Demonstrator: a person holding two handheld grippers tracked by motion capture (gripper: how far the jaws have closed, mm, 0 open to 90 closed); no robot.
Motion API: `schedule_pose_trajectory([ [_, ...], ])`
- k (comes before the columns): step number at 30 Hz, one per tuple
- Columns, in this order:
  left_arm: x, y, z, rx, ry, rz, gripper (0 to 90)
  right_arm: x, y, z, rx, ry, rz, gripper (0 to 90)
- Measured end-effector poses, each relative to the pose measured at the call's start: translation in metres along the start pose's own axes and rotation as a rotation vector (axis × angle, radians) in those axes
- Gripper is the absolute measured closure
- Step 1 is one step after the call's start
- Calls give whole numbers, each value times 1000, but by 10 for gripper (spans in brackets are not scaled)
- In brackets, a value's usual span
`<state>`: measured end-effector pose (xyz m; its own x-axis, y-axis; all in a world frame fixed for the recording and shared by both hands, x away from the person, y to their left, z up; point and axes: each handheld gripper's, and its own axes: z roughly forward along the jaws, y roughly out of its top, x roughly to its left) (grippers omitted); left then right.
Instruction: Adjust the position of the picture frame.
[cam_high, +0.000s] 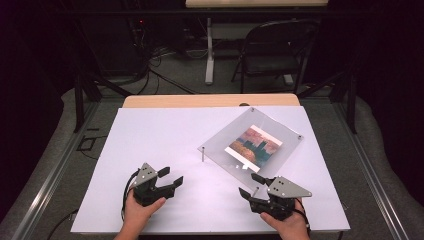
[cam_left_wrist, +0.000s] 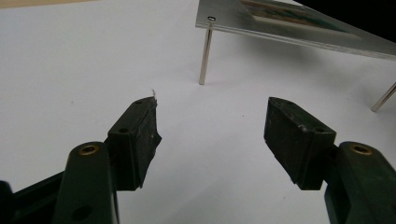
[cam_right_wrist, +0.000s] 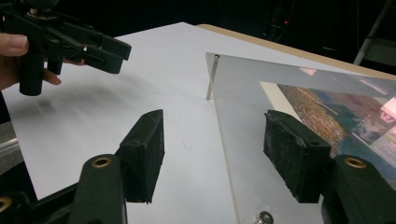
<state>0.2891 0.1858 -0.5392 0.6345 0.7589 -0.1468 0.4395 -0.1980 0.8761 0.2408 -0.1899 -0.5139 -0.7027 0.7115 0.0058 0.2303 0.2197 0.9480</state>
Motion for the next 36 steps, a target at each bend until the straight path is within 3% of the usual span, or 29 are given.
schedule_pose_trajectory([
  [9,3,-1,4,9,-12,-22,349,2,-1,2,12,3,-5,383],
  [19,3,-1,14,44,-25,-18,360,2,-1,-1,23,1,41,398],
  [27,4,10,37,45,-43,-25,401,1,-2,-6,27,-24,53,407],
  [28,5,14,43,48,-57,-48,404,1,-2,-7,36,-29,50,411],
  [33,7,22,57,54,-63,-59,423,2,-2,-8,37,-35,36,420],
  [36,4,27,72,66,-66,-33,458,5,-2,-9,45,-32,29,425],
])
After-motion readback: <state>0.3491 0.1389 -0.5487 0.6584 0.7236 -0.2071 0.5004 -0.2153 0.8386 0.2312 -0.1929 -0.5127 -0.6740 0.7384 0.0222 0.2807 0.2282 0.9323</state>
